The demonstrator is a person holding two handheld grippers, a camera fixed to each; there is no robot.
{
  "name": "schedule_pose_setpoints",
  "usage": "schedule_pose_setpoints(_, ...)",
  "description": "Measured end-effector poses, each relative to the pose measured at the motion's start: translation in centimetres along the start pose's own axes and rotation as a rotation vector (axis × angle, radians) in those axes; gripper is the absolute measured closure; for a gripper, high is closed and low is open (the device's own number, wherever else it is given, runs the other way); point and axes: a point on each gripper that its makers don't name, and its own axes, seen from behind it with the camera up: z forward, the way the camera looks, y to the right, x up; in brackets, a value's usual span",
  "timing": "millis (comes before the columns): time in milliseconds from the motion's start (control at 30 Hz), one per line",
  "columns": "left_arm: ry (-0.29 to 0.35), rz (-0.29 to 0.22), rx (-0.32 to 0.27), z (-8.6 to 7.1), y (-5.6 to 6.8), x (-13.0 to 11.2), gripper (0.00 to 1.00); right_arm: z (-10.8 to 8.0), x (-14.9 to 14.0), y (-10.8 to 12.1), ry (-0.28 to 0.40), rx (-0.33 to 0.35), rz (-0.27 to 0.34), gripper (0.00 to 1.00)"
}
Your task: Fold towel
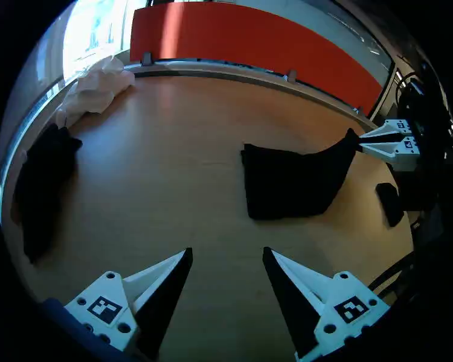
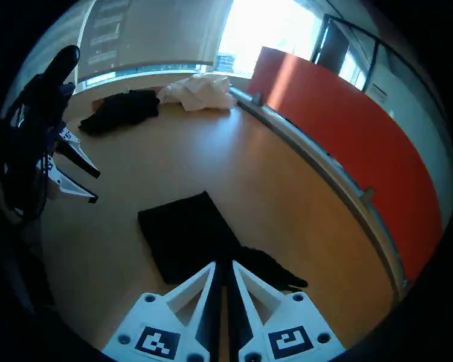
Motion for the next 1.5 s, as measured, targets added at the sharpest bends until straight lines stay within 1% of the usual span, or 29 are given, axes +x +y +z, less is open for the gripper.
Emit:
schedule_pose_setpoints(167, 0.016, -0.027, 0.011, -1.0, -0.6, -0.2, 0.15, 1.4, 1.6, -1.1, -0.006, 0.039, -0.057, 0.96)
schedule_pose_setpoints(267, 0.024, -0.055, 0.020, -1.4, -0.9, -0.8, 0.14, 2.7, 2.5, -2.2, -0.018, 0.070, -0.097, 0.96)
schedule_pose_setpoints(467, 0.039, -0.118, 0.040, -2.3, -1.7, -1.9, 0.14, 6.2, 3.4, -5.8, -0.052, 0.146, -0.150, 0.96)
schedule_pose_setpoints(567, 0.047, -0.145, 0.045, -2.9, -2.0, -2.4, 0.14, 8.2, 3.2, -8.1, -0.076, 0.190, -0.160, 0.96)
schedule_pose_setpoints(700, 0.049, -0.170, 0.051, -3.4, -2.4, -3.0, 0.14, 10.7, 2.1, -10.8, -0.116, 0.241, -0.157, 0.96)
schedule_pose_setpoints(800, 0.049, -0.182, 0.053, -3.5, -2.6, -3.4, 0.14, 11.8, 1.2, -11.9, -0.146, 0.257, -0.150, 0.95)
schedule_pose_setpoints(867, 0.050, -0.186, 0.052, -3.6, -2.7, -3.5, 0.14, 12.2, 0.9, -12.0, -0.154, 0.257, -0.143, 0.94)
schedule_pose_setpoints(967, 0.050, -0.193, 0.049, -3.7, -2.9, -3.5, 0.14, 12.3, 0.9, -11.9, -0.157, 0.253, -0.119, 0.87)
schedule_pose_setpoints(1000, 0.050, -0.194, 0.048, -3.7, -2.9, -3.5, 0.14, 12.3, 1.0, -11.8, -0.155, 0.250, -0.109, 0.82)
schedule_pose_setpoints(1067, 0.049, -0.194, 0.044, -3.7, -2.9, -3.5, 0.14, 12.2, 1.1, -11.6, -0.149, 0.244, -0.091, 0.69)
schedule_pose_setpoints(1167, 0.051, -0.190, 0.039, -3.7, -2.9, -3.3, 0.15, 11.8, 1.4, -11.1, -0.137, 0.231, -0.063, 0.41)
schedule_pose_setpoints(1200, 0.052, -0.189, 0.038, -3.7, -2.9, -3.2, 0.15, 11.7, 1.5, -11.0, -0.132, 0.227, -0.053, 0.34)
schedule_pose_setpoints(1233, 0.052, -0.188, 0.036, -3.7, -2.9, -3.1, 0.15, 11.5, 1.6, -10.9, -0.128, 0.224, -0.045, 0.30)
schedule_pose_setpoints(1400, 0.054, -0.183, 0.029, -3.7, -2.8, -2.8, 0.14, 10.8, 1.7, -10.6, -0.112, 0.213, -0.006, 0.29)
schedule_pose_setpoints(1500, 0.056, -0.180, 0.028, -3.6, -2.8, -2.6, 0.14, 10.4, 1.6, -10.4, -0.109, 0.202, 0.006, 0.29)
